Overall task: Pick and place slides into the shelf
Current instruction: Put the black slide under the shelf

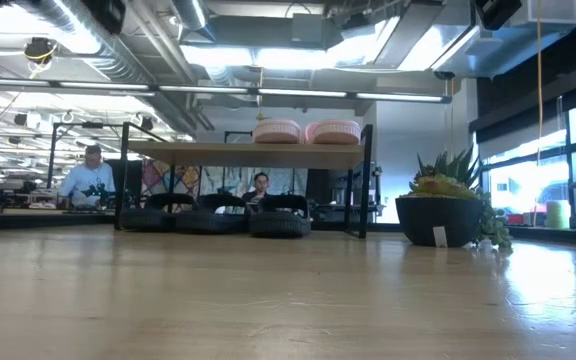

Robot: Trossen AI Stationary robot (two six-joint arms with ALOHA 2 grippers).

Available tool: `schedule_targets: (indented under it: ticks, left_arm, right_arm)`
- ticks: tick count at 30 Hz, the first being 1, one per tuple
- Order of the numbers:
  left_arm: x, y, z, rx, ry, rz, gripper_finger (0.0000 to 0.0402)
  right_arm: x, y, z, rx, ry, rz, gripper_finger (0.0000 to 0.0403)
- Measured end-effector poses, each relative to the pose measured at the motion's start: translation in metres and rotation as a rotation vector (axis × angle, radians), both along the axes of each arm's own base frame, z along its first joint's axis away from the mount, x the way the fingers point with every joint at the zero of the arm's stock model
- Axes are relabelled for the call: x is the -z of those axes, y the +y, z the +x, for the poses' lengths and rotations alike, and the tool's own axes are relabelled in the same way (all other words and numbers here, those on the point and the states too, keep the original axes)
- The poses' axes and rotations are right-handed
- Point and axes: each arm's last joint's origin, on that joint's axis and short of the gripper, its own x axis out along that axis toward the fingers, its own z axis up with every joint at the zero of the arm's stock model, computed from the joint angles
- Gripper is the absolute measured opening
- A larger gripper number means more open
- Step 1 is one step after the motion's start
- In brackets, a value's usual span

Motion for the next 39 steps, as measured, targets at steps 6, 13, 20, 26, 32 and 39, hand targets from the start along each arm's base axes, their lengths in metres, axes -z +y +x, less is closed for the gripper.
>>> schedule_targets:
  ticks: [6, 13, 20, 26, 32, 39]
  left_arm:
    - [0.049, 0.002, 0.014, -0.043, 0.154, -0.060, 0.0156]
    - [0.090, 0.004, 0.039, -0.085, 0.352, -0.136, 0.0156]
    - [0.105, 0.003, 0.069, -0.063, 0.377, -0.134, 0.0156]
    - [0.128, 0.004, 0.087, -0.070, 0.478, -0.139, 0.0156]
    - [0.133, 0.007, 0.117, -0.117, 0.536, -0.081, 0.0156]
    - [0.144, 0.009, 0.150, -0.110, 0.610, -0.020, 0.0156]
  right_arm:
    - [0.000, -0.003, 0.001, 0.089, 0.000, -0.008, 0.0236]
    - [0.000, -0.003, 0.001, 0.095, -0.009, -0.043, 0.0236]
    - [-0.002, -0.003, 0.001, 0.098, -0.023, -0.038, 0.0236]
    - [-0.002, -0.003, 0.001, 0.098, -0.030, -0.035, 0.0236]
    - [-0.002, -0.003, 0.001, 0.098, -0.030, -0.034, 0.0236]
    - [-0.003, -0.003, 0.000, 0.098, -0.035, -0.027, 0.0236]
